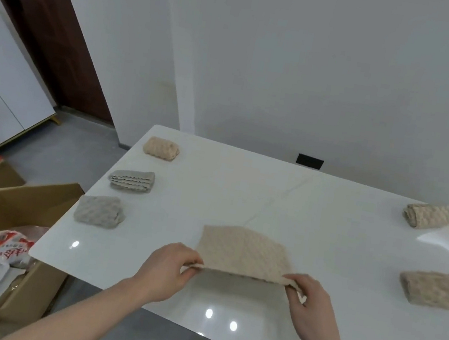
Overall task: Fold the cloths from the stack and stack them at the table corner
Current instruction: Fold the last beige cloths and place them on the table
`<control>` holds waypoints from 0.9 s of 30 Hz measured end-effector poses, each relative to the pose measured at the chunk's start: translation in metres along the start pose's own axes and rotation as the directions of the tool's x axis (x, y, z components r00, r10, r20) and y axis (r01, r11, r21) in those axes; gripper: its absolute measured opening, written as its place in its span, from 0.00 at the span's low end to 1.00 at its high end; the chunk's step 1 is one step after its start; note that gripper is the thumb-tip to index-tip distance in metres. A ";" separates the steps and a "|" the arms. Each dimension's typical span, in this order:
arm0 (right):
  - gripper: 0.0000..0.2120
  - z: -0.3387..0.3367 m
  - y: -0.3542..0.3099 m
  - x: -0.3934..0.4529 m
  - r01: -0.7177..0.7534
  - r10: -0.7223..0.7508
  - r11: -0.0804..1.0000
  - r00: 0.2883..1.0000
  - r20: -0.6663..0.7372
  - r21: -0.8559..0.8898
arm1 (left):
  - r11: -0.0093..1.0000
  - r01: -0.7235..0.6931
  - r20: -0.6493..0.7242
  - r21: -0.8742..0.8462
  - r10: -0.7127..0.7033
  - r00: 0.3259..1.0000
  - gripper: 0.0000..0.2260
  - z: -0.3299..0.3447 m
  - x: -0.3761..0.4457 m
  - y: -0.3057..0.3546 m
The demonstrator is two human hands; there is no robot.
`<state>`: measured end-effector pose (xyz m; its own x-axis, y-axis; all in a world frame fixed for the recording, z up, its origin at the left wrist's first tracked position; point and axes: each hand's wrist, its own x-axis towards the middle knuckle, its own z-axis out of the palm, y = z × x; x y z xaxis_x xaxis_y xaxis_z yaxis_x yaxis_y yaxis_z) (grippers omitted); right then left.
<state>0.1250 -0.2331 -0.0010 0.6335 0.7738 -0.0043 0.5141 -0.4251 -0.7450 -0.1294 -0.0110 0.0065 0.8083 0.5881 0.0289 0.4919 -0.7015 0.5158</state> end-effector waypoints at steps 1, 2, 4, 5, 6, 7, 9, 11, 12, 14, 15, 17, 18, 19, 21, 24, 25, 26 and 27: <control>0.13 0.013 0.016 -0.003 -0.015 0.015 1.000 0.999 0.033 -0.003 | 1.000 -0.001 0.026 -0.007 0.001 1.000 0.07 0.019 -0.002 -0.010; 0.12 0.025 0.033 -0.006 -0.034 0.034 0.999 0.997 0.068 0.002 | 1.000 -0.008 0.062 -0.008 0.008 0.998 0.08 0.039 -0.004 -0.021; 0.12 0.048 0.066 -0.011 -0.046 0.044 0.999 0.991 0.130 0.011 | 0.999 -0.046 0.104 -0.016 0.047 0.993 0.11 0.078 -0.007 -0.042; 0.12 0.059 0.081 -0.013 -0.033 0.032 0.999 0.989 0.144 0.008 | 0.998 -0.059 0.107 -0.028 0.062 0.992 0.12 0.096 -0.009 -0.052; 0.12 0.069 0.095 -0.014 -0.012 0.013 1.000 0.992 0.128 -0.006 | 0.997 -0.067 0.093 -0.044 0.071 0.993 0.11 0.112 -0.010 -0.062; 0.11 0.079 0.107 -0.015 0.017 -0.015 1.000 0.996 0.087 -0.025 | 0.995 -0.077 0.055 -0.066 0.081 0.995 0.10 0.126 -0.011 -0.070; 0.10 0.095 0.122 -0.014 0.091 -0.092 0.993 0.996 -0.001 -0.070 | 0.988 -0.117 -0.061 -0.100 0.111 0.992 0.06 0.148 -0.012 -0.081; 0.07 0.104 0.125 -0.016 0.152 -0.159 0.982 0.986 -0.058 -0.111 | 0.982 -0.160 -0.127 -0.100 0.147 0.981 0.05 0.159 -0.013 -0.084; 0.06 0.106 0.125 -0.017 0.168 -0.178 0.979 0.981 -0.083 -0.115 | 0.979 -0.176 -0.147 -0.101 0.160 0.976 0.05 0.162 -0.014 -0.085; 0.04 0.108 0.127 -0.020 0.180 -0.191 0.980 0.973 -0.128 -0.089 | 0.973 -0.191 -0.163 -0.129 0.169 0.972 0.07 0.163 -0.015 -0.088; 0.04 0.109 0.128 -0.021 0.188 -0.198 0.979 0.971 -0.135 -0.083 | 0.970 -0.194 -0.169 -0.145 0.169 0.971 0.08 0.163 -0.015 -0.090; 0.05 0.113 0.133 -0.023 0.192 -0.206 0.976 0.966 -0.156 -0.099 | 0.969 -0.192 -0.186 -0.157 0.162 0.969 0.10 0.165 -0.017 -0.093; 0.05 0.114 0.135 -0.024 0.185 -0.202 0.977 0.964 -0.174 -0.109 | 0.970 -0.188 -0.200 -0.155 0.156 0.967 0.12 0.166 -0.019 -0.092; 0.06 0.115 0.136 -0.025 0.173 -0.193 0.978 0.963 -0.189 -0.114 | 0.971 -0.182 -0.220 -0.156 0.146 0.965 0.14 0.168 -0.021 -0.091; 0.07 0.116 0.135 -0.028 0.156 -0.175 0.982 0.962 -0.212 -0.102 | 0.973 -0.135 -0.244 -0.186 0.087 0.966 0.15 0.169 -0.028 -0.087; 0.07 0.114 0.130 -0.045 0.141 -0.139 0.990 0.963 -0.233 -0.008 | 0.964 -0.062 -0.215 -0.259 0.005 0.977 0.12 0.166 -0.047 -0.077; 0.08 0.112 0.128 -0.053 0.138 -0.131 0.990 0.965 -0.227 0.017 | 0.963 -0.072 -0.215 -0.258 0.015 0.977 0.12 0.165 -0.054 -0.073; 0.09 0.109 0.125 -0.063 0.137 -0.128 0.990 0.967 -0.218 0.027 | 0.965 -0.085 -0.214 -0.247 0.031 0.976 0.11 0.161 -0.061 -0.069; 0.10 0.105 0.122 -0.072 0.136 -0.126 0.990 0.969 -0.211 0.032 | 0.967 -0.100 -0.208 -0.236 0.051 0.977 0.10 0.156 -0.067 -0.066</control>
<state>0.0815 -0.2914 -0.1613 0.6714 0.7043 0.2305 0.5764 -0.3008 -0.7598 -0.1653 -0.0665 -0.1635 0.7472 0.6226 0.2324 0.3180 -0.6421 0.6976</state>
